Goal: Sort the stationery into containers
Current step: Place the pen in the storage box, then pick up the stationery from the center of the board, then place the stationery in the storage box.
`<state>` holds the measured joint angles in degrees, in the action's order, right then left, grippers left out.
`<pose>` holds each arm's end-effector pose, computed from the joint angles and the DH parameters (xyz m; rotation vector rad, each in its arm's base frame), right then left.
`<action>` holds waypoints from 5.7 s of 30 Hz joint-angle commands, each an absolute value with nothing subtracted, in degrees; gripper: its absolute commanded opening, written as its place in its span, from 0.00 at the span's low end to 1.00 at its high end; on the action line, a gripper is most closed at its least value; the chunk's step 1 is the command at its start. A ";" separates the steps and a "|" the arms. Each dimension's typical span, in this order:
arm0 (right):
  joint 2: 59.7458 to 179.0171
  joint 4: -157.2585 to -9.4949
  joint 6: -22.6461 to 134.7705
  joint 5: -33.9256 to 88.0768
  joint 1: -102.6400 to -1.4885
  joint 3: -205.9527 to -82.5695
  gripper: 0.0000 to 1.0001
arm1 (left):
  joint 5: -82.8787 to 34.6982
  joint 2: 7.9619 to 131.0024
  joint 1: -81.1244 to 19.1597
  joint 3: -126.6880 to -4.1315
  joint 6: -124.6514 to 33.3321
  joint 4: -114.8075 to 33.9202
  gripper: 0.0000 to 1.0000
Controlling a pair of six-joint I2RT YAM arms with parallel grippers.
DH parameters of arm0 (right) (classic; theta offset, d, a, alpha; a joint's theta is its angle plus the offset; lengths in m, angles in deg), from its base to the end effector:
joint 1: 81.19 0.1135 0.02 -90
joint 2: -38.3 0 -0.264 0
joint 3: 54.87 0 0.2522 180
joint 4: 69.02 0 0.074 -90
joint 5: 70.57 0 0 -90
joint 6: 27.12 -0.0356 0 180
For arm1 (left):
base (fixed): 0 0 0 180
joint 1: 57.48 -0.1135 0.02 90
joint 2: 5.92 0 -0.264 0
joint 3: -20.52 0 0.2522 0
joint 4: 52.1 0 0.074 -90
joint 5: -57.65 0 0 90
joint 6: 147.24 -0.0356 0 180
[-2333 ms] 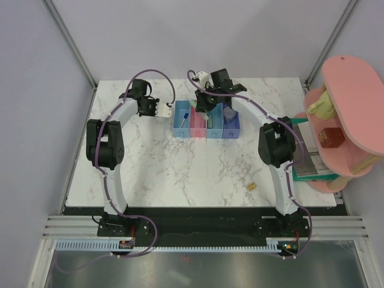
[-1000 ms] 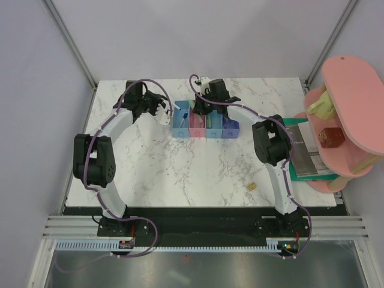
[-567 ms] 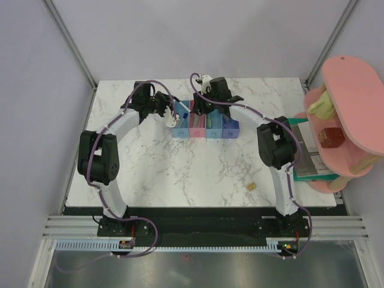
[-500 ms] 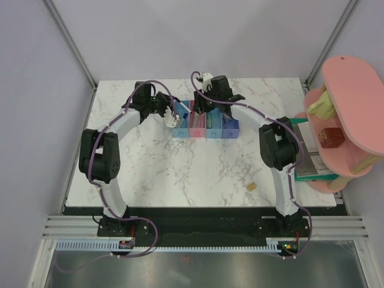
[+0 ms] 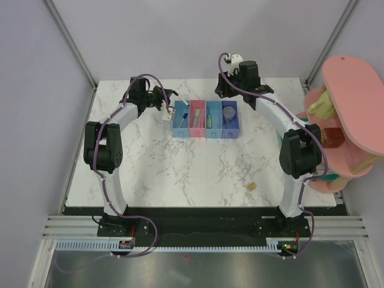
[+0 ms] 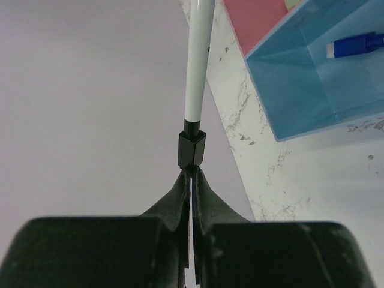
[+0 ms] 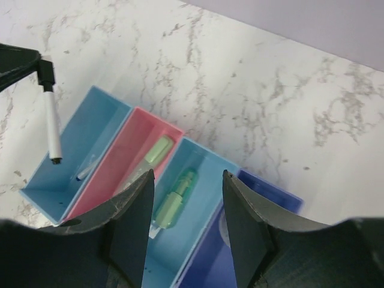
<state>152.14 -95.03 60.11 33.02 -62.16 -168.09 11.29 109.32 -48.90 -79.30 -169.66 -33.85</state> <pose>0.4472 0.1631 0.3036 -0.4391 2.0077 0.4790 0.4499 -0.0927 0.2299 1.9082 0.5980 0.3412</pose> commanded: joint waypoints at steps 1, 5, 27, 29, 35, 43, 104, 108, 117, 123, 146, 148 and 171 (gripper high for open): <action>146.77 -96.05 60.68 32.53 -64.84 -165.05 0.57 | 18.62 111.23 -51.06 -82.27 -208.50 -35.09 0.02; 144.65 -97.72 62.43 34.02 -66.07 -161.80 0.57 | 21.34 110.71 -51.77 -81.22 -208.59 -35.00 0.02; 139.03 -98.95 64.46 35.96 -67.30 -152.83 0.58 | 25.13 112.46 -51.68 -68.39 -209.38 -46.51 0.12; 138.94 -98.95 64.37 35.96 -67.30 -152.56 0.58 | 24.78 112.90 -51.68 -68.21 -209.47 -46.95 0.15; 138.67 -98.95 64.11 36.40 -67.57 -152.30 0.58 | 24.25 113.61 -51.51 -67.68 -209.38 -48.44 0.25; 138.15 -98.87 64.19 36.84 -67.83 -151.69 0.59 | 24.95 113.87 -51.51 -67.86 -209.38 -49.50 0.61; 115.99 -125.85 115.44 27.34 -52.28 -108.53 0.79 | -21.45 46.20 -39.73 -47.21 -101.19 1.47 0.63; 117.58 -125.15 115.17 27.61 -51.84 -108.79 0.73 | -22.07 45.76 -39.73 -47.12 -101.01 2.00 0.63; 117.67 -123.47 115.26 27.34 -51.13 -107.30 0.42 | -21.98 46.55 -39.73 -48.08 -100.57 1.92 0.64; 117.23 -123.83 115.00 26.82 -50.69 -107.82 0.21 | -21.28 46.99 -39.73 -48.09 -99.60 2.00 0.63; 120.82 -118.74 103.05 25.07 -50.52 -137.69 0.16 | -17.42 48.39 -39.82 -45.71 -94.60 2.53 0.65; 125.30 -115.05 102.43 24.10 -50.43 -141.03 0.15 | -16.97 48.83 -39.73 -45.71 -94.24 2.53 0.66; 160.91 -97.28 98.21 17.68 -54.73 -166.36 0.14 | -15.57 52.69 -39.73 -48.35 -97.05 3.06 0.66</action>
